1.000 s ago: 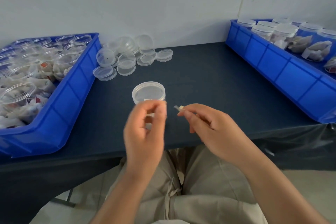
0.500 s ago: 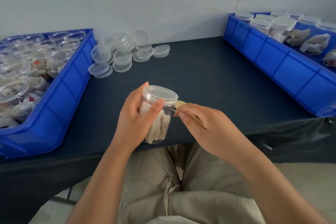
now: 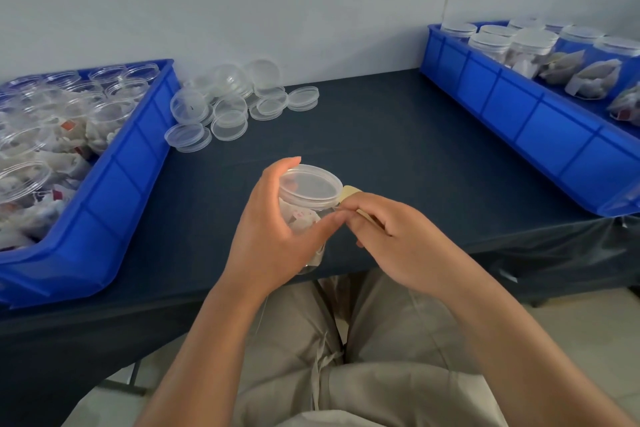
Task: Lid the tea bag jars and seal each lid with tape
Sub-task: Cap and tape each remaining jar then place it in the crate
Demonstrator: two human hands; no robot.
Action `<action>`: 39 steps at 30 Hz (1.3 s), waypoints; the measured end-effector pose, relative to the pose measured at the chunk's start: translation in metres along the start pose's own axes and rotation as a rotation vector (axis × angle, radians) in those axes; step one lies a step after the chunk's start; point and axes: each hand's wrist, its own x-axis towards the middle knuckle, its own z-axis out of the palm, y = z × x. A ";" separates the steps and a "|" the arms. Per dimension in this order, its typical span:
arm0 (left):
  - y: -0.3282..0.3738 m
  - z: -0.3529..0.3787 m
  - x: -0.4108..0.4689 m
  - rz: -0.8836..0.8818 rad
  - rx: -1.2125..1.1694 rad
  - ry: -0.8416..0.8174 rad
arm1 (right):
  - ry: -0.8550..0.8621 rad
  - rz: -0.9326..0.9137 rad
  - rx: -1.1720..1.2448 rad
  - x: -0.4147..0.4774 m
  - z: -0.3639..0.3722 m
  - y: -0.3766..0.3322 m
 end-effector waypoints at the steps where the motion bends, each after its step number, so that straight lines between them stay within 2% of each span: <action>1: 0.000 0.001 0.001 0.002 0.004 0.003 | -0.003 0.002 -0.004 0.000 0.000 0.000; 17: 0.003 -0.002 0.002 0.072 0.039 0.043 | 0.013 -0.002 -0.084 -0.003 -0.003 -0.004; 21: 0.005 -0.002 -0.001 0.000 0.022 0.076 | 0.020 -0.006 -0.134 -0.005 -0.004 -0.008; 25: 0.004 -0.007 0.000 -0.107 -0.091 0.016 | -0.014 0.005 -0.137 -0.006 -0.014 -0.004; 30: 0.001 -0.014 0.000 -0.202 -0.246 -0.081 | -0.134 -0.018 -0.137 -0.006 -0.031 0.001; 34: -0.003 -0.019 0.000 -0.314 -0.373 -0.136 | -0.109 -0.023 -0.107 -0.005 -0.037 0.004; 39: -0.003 -0.021 -0.004 -0.378 -0.704 -0.246 | -0.086 -0.011 -0.035 0.001 -0.032 0.007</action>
